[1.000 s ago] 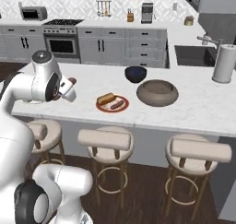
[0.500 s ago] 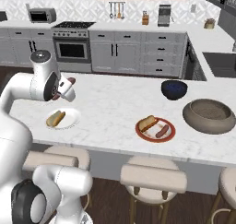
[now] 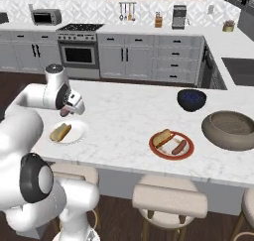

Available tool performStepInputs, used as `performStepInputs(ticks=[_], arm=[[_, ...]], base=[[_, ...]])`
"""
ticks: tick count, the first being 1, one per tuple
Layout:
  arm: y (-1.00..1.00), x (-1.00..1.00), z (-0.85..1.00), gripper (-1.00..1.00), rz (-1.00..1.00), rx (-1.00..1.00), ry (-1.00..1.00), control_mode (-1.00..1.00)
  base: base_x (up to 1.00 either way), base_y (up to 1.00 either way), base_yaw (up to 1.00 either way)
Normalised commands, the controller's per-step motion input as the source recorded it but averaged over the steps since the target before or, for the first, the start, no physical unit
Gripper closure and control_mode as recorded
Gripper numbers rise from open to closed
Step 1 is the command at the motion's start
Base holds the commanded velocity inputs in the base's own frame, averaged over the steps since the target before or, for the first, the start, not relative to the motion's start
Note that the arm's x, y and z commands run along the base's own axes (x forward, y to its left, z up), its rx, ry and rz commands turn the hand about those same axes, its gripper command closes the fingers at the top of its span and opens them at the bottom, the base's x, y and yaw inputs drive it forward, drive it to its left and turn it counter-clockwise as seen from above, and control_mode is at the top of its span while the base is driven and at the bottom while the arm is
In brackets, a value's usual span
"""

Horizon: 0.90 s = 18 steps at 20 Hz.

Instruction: Place one bun and one sausage from the bowl on each plate.

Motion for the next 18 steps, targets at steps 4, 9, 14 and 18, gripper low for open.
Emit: performStepInputs(ticks=[4,9,14,18], arm=[[0.06,0.48,-1.0,1.0,0.18,0.0,0.1,-1.0],[0.28,0.46,-1.0,1.0,0.14,-0.04,0.01,-1.0],[0.05,0.29,-0.98,1.0,0.06,-0.07,0.0,-1.0],[0.02,0.0,-0.59,1.0,0.02,-0.01,-0.01,-1.0]], base=[[0.0,0.0,0.0],[0.0,0.0,0.0],[0.0,0.0,0.0],[0.0,0.0,0.0]])
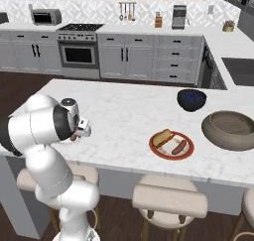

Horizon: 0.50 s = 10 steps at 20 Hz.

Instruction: Place one bun and one sausage from the bowl on each plate.

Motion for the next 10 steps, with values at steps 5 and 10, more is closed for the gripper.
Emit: performStepInputs(ticks=[5,10], arm=[[0.03,0.25,-0.15,-1.0,0.0,0.0,0.0,-1.0],[0.0,0.08,0.27,-1.0,0.0,0.0,-0.06,-1.0]], base=[[0.0,0.0,0.0],[0.0,0.0,0.0]])
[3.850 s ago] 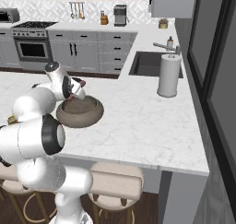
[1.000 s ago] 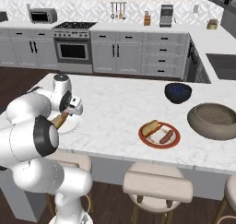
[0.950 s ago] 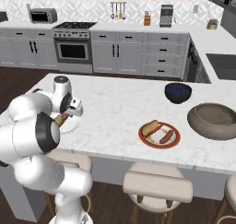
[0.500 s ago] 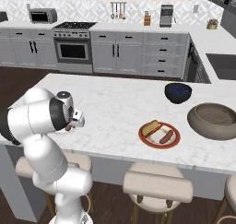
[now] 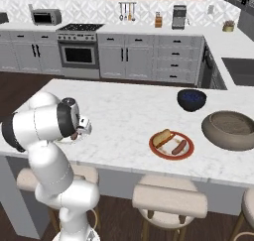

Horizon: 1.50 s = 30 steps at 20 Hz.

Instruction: Place one bun and one sausage from the bowl on each plate.

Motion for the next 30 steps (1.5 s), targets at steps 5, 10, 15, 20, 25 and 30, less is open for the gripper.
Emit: performStepInputs(ticks=[5,10,15,20,25,30], arm=[[0.0,-0.41,0.85,-1.0,-0.02,0.01,0.0,-1.0],[-0.2,-0.98,1.0,-1.0,-0.03,0.06,-0.06,-1.0],[-0.89,-0.98,1.0,-1.0,-0.08,0.07,-0.09,-1.0],[-1.0,-0.78,0.95,-1.0,-0.08,0.0,-0.06,-1.0],[-0.99,-0.51,0.66,-1.0,-0.03,-0.08,-0.04,-1.0],[-0.82,-0.79,0.4,-1.0,-0.01,-0.12,-0.03,-1.0]], base=[[0.0,0.0,0.0],[0.0,0.0,0.0],[0.0,0.0,0.0],[0.0,0.0,0.0],[0.0,0.0,0.0],[0.0,0.0,0.0]])
